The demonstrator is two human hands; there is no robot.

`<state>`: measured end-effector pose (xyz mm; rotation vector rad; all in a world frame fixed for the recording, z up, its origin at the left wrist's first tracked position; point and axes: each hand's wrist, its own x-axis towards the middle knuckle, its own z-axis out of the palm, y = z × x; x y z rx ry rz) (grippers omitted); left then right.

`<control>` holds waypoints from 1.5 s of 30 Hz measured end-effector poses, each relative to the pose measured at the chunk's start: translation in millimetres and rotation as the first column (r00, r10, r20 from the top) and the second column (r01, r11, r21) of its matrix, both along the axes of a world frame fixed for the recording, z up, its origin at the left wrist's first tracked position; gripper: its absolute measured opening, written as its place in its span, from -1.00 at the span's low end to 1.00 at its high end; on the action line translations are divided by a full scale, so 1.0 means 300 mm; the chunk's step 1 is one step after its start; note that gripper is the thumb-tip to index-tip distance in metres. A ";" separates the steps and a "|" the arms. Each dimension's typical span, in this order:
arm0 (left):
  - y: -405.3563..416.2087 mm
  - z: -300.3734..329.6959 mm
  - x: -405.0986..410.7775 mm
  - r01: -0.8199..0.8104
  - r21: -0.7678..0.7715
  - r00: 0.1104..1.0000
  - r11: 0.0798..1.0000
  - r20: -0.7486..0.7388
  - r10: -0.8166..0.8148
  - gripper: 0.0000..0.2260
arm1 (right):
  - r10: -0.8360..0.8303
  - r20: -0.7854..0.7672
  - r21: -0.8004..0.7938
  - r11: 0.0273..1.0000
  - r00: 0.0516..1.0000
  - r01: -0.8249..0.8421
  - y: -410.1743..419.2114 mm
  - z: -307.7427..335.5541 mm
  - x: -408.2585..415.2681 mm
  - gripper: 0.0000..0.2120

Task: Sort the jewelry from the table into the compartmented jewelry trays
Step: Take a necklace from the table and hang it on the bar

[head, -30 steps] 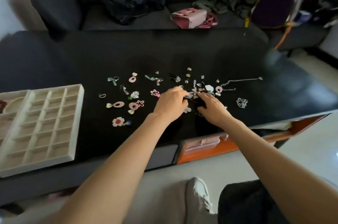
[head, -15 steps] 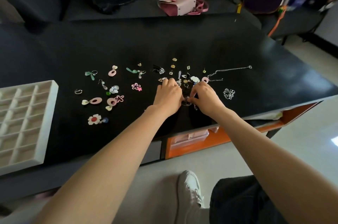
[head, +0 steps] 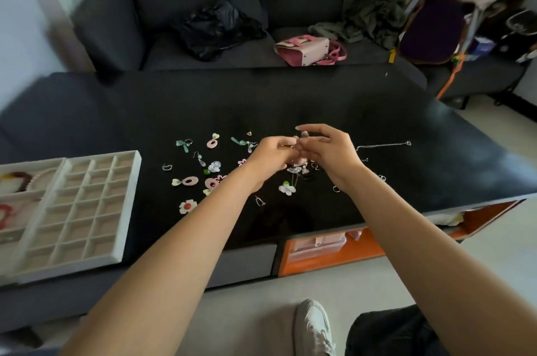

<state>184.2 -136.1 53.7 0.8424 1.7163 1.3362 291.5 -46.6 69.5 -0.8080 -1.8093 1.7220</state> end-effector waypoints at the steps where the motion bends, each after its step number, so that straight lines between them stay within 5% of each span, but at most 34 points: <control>1: -0.022 0.022 -0.013 0.009 -0.003 1.000 1.000 -0.007 -0.009 -0.68 | 0.018 -0.031 -0.032 0.999 0.999 -0.019 -0.015 0.025 -0.007 -0.79; 5: -0.110 0.114 -0.042 -0.070 0.081 0.997 0.994 0.046 0.067 -0.91 | 0.055 -0.163 -0.182 0.980 0.985 -0.085 -0.075 0.106 -0.033 -0.85; 16: -0.454 0.294 -0.096 -0.423 0.316 0.906 0.849 0.143 0.399 -0.89 | 0.192 -0.155 -0.304 0.924 0.969 -0.232 -0.344 0.251 -0.136 -0.95; 22: -0.690 0.354 -0.124 -0.615 0.362 0.785 0.701 0.361 0.502 -0.85 | 0.226 -0.194 -0.359 0.889 0.955 -0.284 -0.534 0.298 -0.197 -0.87; 33: -1.114 0.370 -0.223 -0.877 0.308 0.451 0.369 0.263 0.853 -0.87 | 0.330 -0.279 -0.429 0.797 0.902 -0.425 -0.856 0.353 -0.355 -0.87; 40: -1.222 0.322 -0.267 -0.879 0.246 0.416 0.407 -0.018 0.909 -0.93 | 0.360 -0.192 -0.330 0.853 0.913 -0.405 -0.975 0.324 -0.478 -0.81; 45: -1.271 0.288 -0.295 -0.793 0.164 0.555 0.587 -0.203 0.806 -0.86 | 0.426 -0.311 -0.426 0.736 0.850 -0.525 -1.021 0.324 -0.567 -0.79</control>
